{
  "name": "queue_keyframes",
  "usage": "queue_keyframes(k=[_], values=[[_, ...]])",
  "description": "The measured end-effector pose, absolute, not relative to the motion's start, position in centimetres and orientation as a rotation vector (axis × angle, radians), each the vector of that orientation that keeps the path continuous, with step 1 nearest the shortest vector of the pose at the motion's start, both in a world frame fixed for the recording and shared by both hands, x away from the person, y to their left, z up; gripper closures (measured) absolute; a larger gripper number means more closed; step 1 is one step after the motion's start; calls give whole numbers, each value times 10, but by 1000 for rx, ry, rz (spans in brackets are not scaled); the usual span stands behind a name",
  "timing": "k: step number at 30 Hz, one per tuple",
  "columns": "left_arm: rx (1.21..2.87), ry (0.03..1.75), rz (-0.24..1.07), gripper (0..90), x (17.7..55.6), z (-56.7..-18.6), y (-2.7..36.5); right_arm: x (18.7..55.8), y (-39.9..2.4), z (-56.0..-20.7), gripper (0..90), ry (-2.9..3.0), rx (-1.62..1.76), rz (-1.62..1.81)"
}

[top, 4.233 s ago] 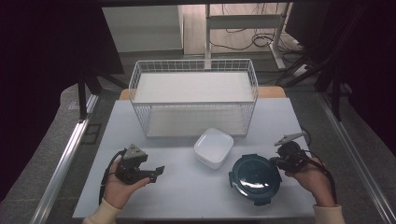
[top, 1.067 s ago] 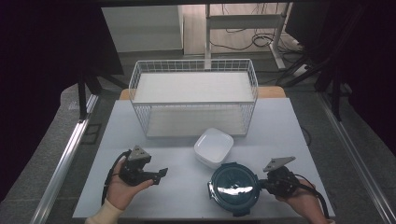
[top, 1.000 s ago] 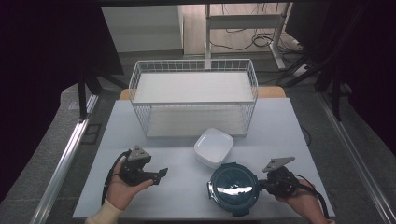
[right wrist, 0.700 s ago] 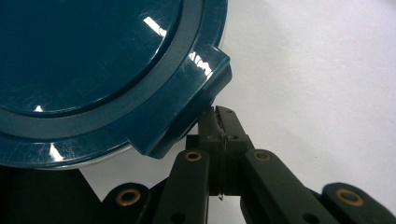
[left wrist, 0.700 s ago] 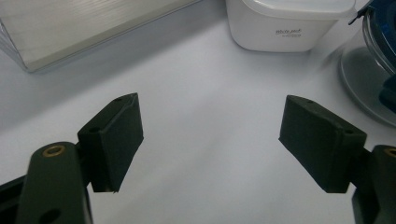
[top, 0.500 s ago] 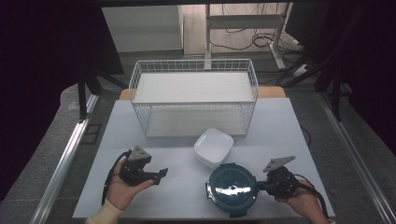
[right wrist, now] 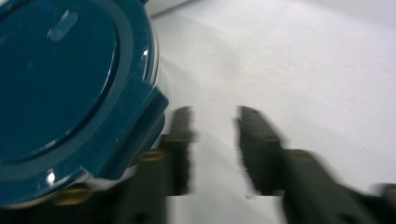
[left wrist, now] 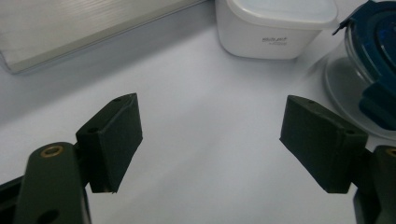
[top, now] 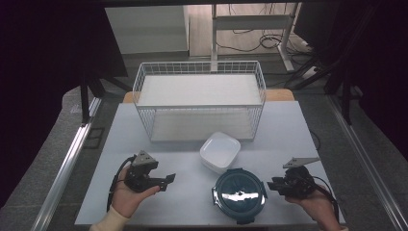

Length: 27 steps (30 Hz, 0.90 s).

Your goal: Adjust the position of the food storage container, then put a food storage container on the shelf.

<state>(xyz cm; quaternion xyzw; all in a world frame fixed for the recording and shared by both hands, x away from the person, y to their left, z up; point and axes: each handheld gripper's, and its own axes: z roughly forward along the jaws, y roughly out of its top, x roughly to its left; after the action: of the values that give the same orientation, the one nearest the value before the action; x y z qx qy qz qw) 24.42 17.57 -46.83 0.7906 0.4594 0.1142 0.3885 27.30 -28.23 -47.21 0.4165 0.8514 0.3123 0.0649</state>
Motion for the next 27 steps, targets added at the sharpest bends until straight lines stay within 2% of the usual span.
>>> queue_keyframes(k=[4,8,15,27], values=[[1995,1178,282,203,244,-468,175,277,-286,-471,364,2518,1352,1034],[1969,1199,263,193,244,-468,175,278,-289,-469,277,2494,1388,1088],[1932,1212,181,172,243,-468,171,278,-290,-468,234,2480,1439,1154],[1910,1191,120,152,240,-468,160,276,-286,-466,222,2494,1458,1198]])
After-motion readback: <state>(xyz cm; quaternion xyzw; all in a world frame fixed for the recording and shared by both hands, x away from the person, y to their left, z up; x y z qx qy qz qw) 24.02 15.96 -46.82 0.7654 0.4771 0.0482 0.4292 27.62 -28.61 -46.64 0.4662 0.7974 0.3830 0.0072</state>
